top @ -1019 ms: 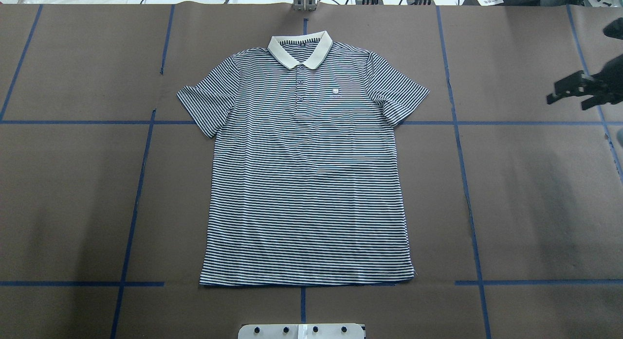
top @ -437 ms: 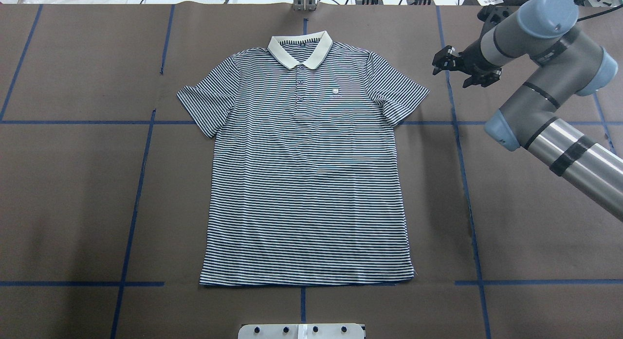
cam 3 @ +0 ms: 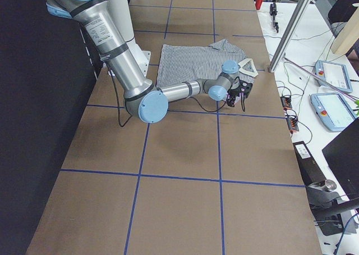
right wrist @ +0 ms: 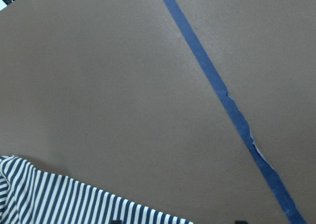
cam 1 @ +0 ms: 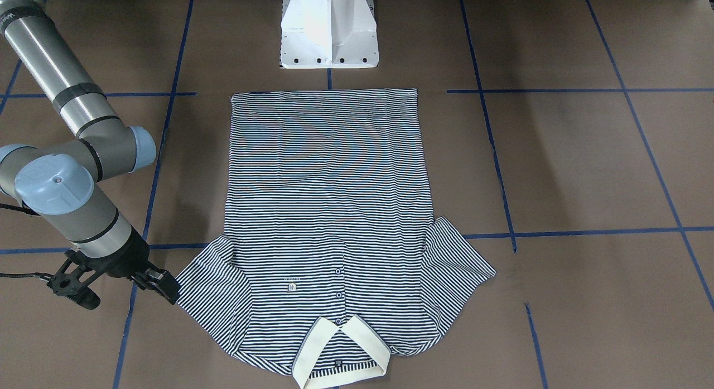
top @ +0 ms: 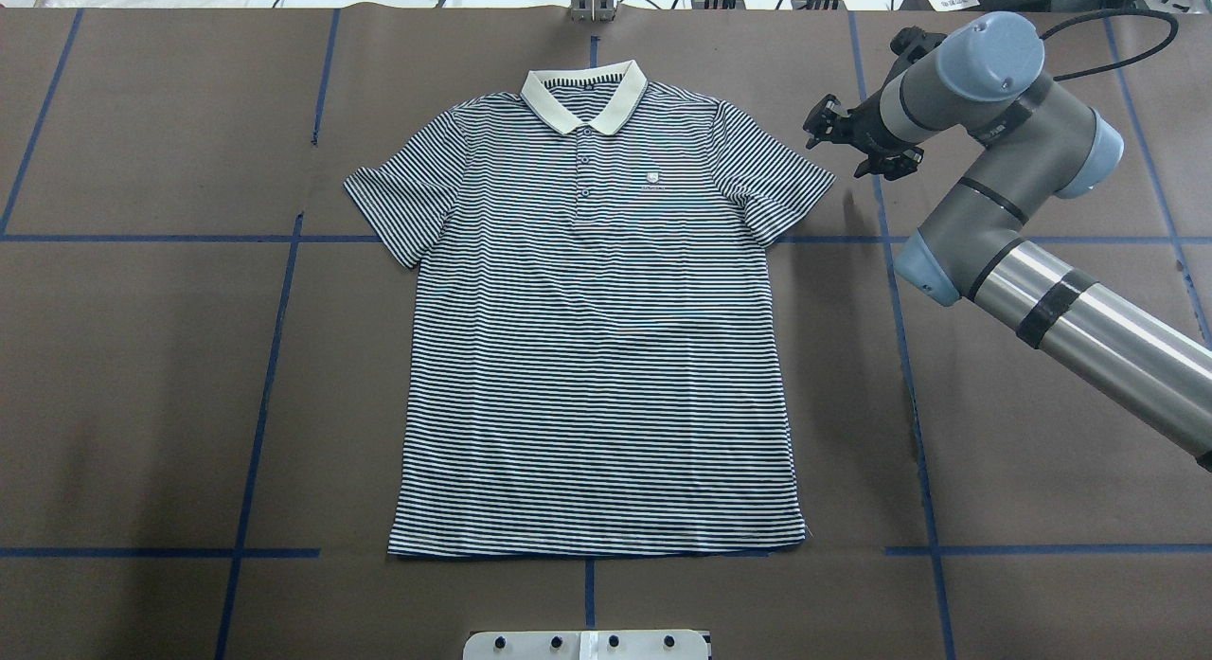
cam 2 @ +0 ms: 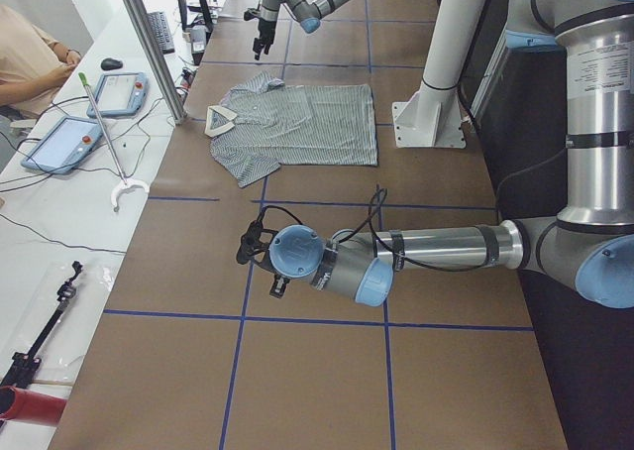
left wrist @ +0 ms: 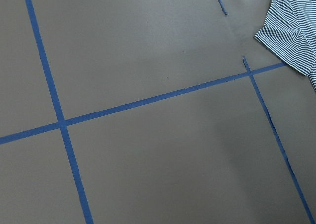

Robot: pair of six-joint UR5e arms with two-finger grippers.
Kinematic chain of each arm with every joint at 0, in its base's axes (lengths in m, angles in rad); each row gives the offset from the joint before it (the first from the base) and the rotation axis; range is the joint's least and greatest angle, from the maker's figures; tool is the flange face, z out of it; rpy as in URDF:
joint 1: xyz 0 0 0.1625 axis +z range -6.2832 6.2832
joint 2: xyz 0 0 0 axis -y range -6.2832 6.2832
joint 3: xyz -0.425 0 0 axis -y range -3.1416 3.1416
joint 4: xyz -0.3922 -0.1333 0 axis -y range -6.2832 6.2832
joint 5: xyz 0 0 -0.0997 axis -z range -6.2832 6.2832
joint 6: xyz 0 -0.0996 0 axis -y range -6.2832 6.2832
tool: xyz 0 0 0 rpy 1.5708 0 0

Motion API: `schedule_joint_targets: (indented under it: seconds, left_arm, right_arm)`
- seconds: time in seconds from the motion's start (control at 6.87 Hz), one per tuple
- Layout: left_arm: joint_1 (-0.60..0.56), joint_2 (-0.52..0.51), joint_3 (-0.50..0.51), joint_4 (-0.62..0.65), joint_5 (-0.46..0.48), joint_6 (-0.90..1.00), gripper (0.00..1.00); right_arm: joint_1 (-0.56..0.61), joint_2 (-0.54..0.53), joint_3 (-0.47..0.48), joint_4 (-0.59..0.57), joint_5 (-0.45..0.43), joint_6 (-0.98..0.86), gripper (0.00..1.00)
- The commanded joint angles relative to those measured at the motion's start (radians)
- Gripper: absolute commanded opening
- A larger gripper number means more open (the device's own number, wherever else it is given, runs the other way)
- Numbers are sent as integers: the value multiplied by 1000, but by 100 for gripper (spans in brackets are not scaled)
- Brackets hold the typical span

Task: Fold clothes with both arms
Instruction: 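Move the right gripper over the shirt toward the collar and shoulder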

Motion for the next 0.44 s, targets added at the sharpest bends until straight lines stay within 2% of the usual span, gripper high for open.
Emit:
schedule_joint_targets:
  seconds: [0.0,0.29]
  left_arm:
    - [0,-2,-1,-1,-1,-1,100]
    - [0,-2,0,1,-3,-1,100]
  right_arm:
    - [-22,1,-12,0,-18,5,79]
    - [-26,-3,-13,0,-28,7,62]
